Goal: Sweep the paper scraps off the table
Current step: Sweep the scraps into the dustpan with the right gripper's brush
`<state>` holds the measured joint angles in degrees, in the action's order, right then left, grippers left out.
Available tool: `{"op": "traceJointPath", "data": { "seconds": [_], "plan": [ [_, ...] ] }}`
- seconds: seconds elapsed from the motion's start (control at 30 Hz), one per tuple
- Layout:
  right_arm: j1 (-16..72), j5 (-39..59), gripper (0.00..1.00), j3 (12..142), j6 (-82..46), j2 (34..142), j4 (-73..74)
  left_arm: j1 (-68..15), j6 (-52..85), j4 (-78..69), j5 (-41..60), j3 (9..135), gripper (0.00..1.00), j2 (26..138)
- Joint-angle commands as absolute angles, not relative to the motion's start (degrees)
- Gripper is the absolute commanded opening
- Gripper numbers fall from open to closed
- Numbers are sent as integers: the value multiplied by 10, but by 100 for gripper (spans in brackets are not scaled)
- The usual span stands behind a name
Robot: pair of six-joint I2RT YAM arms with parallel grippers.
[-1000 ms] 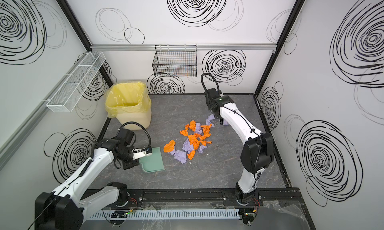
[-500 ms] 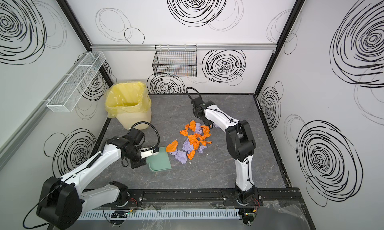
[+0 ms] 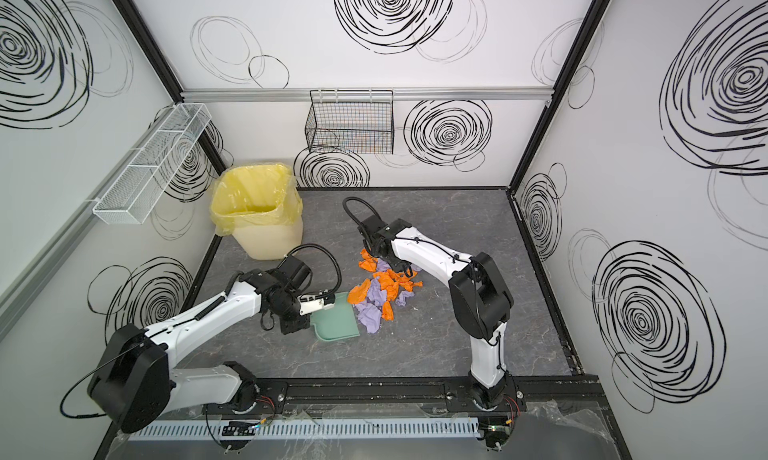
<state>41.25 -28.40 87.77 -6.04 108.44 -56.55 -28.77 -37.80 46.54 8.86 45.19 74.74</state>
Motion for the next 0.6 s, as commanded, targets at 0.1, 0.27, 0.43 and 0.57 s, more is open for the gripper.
{"op": "traceJointPath", "data": {
  "seconds": [0.1, 0.27, 0.43, 0.57],
  "plan": [
    [471, -227, 0, 863, -110, 1052, -600, -318, -336, 435, 87, 490, 0, 783],
    [496, -180, 0, 865, -146, 1035, -615, -336, -320, 420, 84, 503, 0, 802],
    [503, -127, 0, 862, -175, 1006, -618, -342, -307, 397, 91, 504, 0, 810],
    [502, -84, 0, 860, -193, 985, -615, -344, -298, 379, 98, 502, 0, 817]
  ]
}}
